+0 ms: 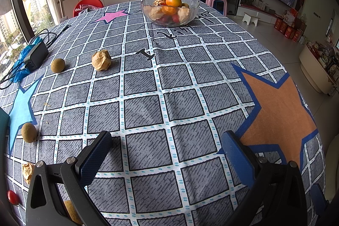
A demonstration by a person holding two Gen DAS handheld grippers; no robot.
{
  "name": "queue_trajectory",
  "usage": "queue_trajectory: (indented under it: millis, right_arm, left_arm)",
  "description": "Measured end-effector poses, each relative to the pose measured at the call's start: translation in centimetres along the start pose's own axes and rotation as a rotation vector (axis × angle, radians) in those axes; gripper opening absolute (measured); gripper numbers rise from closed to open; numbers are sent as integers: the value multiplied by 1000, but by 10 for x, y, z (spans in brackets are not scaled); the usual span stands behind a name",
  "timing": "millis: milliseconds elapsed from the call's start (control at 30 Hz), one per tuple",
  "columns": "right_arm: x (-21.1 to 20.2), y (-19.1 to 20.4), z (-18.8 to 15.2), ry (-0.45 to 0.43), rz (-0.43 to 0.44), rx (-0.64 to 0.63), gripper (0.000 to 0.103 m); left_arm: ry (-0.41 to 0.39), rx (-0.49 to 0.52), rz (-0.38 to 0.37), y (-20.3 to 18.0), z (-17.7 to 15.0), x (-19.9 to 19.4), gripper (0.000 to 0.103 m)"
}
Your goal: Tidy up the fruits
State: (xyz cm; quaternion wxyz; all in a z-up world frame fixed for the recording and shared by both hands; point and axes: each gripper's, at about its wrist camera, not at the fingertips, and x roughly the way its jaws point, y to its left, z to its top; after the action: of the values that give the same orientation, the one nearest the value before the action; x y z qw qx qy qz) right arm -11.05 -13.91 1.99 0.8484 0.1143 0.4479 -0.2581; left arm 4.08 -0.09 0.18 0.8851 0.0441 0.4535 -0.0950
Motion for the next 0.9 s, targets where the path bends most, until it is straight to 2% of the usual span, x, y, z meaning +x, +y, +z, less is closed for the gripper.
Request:
queue_trajectory:
  millis: [900]
  right_arm:
    - [0,0,1,0,9,-1,102]
  left_arm:
    - [0,0,0,0,0,0,103]
